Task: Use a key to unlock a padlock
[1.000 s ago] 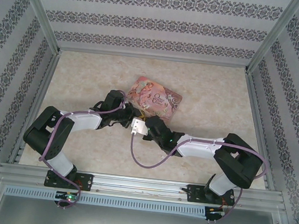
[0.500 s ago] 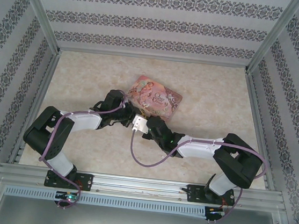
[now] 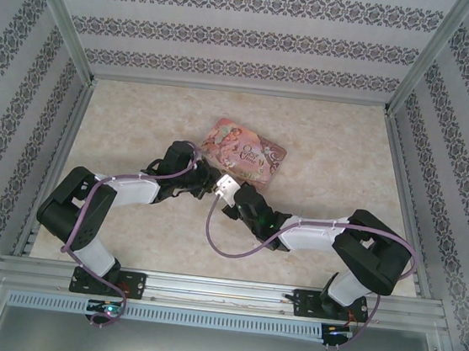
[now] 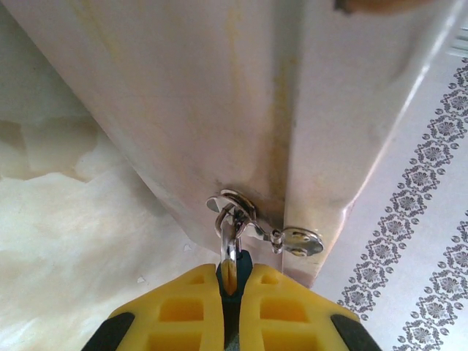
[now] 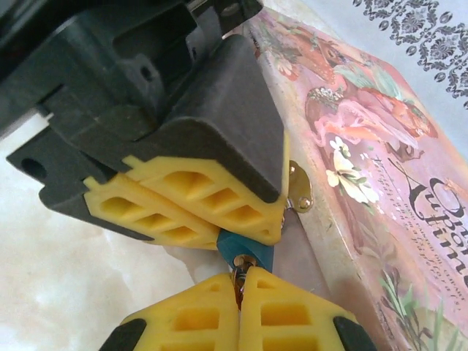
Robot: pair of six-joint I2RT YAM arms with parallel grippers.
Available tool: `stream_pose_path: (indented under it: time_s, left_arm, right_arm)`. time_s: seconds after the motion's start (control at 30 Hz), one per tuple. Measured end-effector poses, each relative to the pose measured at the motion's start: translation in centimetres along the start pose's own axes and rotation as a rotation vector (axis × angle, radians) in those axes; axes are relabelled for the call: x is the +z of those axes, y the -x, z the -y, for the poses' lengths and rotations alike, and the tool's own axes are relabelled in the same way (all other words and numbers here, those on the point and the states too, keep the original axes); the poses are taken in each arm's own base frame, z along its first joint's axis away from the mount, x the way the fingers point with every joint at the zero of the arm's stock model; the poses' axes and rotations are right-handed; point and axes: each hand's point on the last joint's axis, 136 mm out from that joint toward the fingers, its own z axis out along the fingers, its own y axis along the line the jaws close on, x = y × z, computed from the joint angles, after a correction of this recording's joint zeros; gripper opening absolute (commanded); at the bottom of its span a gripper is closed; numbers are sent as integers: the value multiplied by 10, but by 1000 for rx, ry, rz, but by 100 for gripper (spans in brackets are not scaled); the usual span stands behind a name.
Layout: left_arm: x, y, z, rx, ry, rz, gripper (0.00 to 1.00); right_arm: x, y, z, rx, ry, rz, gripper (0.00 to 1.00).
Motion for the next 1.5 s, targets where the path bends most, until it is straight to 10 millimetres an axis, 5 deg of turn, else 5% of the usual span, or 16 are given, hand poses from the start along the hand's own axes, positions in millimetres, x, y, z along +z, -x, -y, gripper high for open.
stream_pose_path:
  time_s: [0.63, 1.17, 1.5]
  left_arm:
    - [0, 9, -4, 2, 13, 53, 0]
    - [-9, 2, -8, 79, 61, 37, 31]
    - [-44, 1, 16, 186, 54, 80, 43]
  right_arm:
    - [12, -2, -1, 402, -14, 86, 0]
    - [9, -11, 3, 490, -38, 114, 0]
    - [-1, -28, 5, 527, -53, 97, 0]
